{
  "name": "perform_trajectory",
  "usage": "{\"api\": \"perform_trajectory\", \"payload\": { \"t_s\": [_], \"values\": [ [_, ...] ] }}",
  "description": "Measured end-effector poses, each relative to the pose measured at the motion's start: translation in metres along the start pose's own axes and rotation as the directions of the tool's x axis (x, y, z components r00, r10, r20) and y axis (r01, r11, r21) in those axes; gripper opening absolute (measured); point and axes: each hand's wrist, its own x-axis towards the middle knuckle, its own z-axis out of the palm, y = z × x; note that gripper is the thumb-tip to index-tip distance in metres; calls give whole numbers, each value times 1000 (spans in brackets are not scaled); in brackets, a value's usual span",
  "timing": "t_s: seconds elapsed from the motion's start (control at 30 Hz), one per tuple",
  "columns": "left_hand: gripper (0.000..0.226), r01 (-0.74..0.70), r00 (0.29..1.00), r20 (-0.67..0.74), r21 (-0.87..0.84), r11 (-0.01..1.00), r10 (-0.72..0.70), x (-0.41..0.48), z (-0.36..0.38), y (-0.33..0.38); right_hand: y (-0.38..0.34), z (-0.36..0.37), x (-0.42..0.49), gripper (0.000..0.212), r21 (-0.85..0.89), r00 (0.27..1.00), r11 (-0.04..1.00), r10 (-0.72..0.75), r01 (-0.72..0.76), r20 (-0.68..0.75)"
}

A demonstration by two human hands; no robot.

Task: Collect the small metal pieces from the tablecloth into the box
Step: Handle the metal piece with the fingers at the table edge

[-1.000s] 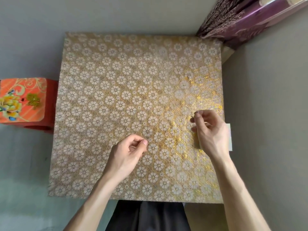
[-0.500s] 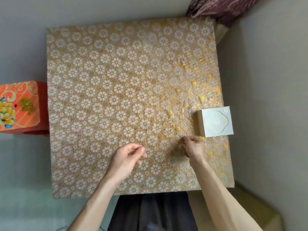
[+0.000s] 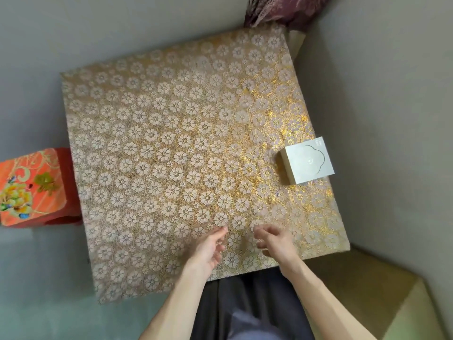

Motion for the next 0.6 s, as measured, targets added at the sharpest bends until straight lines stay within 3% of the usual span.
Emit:
{"api": "perform_trajectory", "payload": {
  "t_s": [0.2,0.4,0.6],
  "values": [
    [24,78,995,55,57,995,-81,3,12,-12,21,12,-14,16,62,998,997,45,-48,44],
    [29,86,992,79,193,977,-103,13,19,-15,29,19,-14,16,96,1000,995,-10,11,-4],
    [28,142,982,100,157,977,-159,29,22,-18,36,31,4,18,46,997,997,-54,57,-62]
  ]
}}
